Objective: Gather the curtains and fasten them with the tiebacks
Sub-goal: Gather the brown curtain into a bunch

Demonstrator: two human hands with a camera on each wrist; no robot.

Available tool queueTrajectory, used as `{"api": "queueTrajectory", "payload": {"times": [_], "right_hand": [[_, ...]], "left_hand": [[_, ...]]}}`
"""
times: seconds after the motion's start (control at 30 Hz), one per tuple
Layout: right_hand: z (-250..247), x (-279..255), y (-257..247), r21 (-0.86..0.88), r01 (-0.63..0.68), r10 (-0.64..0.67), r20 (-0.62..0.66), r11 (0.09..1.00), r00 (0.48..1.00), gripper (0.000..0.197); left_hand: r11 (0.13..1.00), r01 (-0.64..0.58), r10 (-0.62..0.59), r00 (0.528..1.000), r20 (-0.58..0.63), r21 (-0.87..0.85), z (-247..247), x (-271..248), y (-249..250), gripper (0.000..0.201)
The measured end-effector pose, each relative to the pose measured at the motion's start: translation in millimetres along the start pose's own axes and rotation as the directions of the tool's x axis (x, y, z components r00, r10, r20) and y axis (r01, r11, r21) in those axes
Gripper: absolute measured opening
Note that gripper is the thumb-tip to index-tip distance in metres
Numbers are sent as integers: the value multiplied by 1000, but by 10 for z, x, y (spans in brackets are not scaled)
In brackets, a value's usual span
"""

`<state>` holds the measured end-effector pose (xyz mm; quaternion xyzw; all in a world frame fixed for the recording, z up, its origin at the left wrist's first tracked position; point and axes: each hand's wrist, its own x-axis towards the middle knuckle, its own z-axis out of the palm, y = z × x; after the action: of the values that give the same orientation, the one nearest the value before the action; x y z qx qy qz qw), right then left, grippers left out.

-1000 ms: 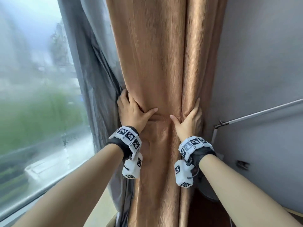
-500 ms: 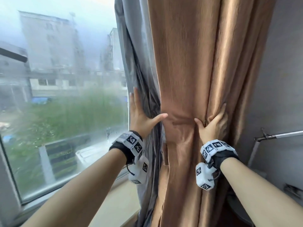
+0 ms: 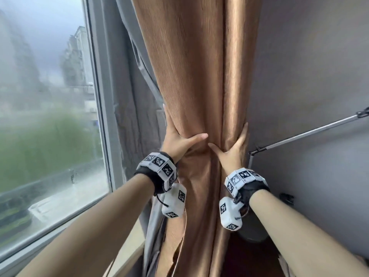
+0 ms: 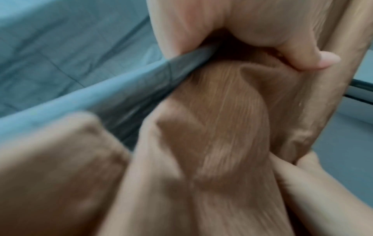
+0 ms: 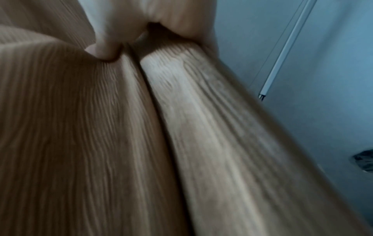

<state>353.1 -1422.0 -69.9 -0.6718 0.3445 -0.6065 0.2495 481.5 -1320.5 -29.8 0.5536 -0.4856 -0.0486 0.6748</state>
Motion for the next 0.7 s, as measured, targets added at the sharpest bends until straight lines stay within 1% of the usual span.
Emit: {"api": "queueTrajectory", "payload": {"times": [0.1, 0.17, 0.27, 0.33, 0.4, 0.47, 0.53, 0.7], "right_hand": [[-136, 32, 25, 27, -34, 32, 90, 999, 995, 115], [-209, 50, 25, -59, -59, 67, 158, 997, 985, 102], [-216, 35, -10, -201, -31, 82, 249, 979, 965, 75], [-166, 9, -24, -212, 33, 36, 310, 977, 950, 67], [-108, -2, -18, -230, 94, -7, 355, 969, 935, 68], [-51, -7, -25, -281, 119, -5, 375, 952, 927, 72], [13, -14, -47, -324, 125, 15, 396, 938, 918, 75], [190, -10, -118, -339, 163, 22, 483, 927, 876, 74]], "left_hand": [[1000, 3, -2, 998, 59, -12, 254, 23, 39, 142], [1000, -3, 4, 997, 74, -6, 398, 27, 74, 144], [999, -19, 19, 1000, 22, 32, 514, 17, 126, 145], [998, -18, 21, 999, -39, 67, 540, 18, 148, 143], [996, -6, 15, 996, -93, 94, 539, 24, 151, 141], [997, -24, 34, 990, -137, 74, 507, 55, 117, 140], [997, -17, 31, 985, -171, 82, 467, 87, 71, 141], [977, 58, -8, 970, -241, 204, 375, 148, 17, 136]]}}
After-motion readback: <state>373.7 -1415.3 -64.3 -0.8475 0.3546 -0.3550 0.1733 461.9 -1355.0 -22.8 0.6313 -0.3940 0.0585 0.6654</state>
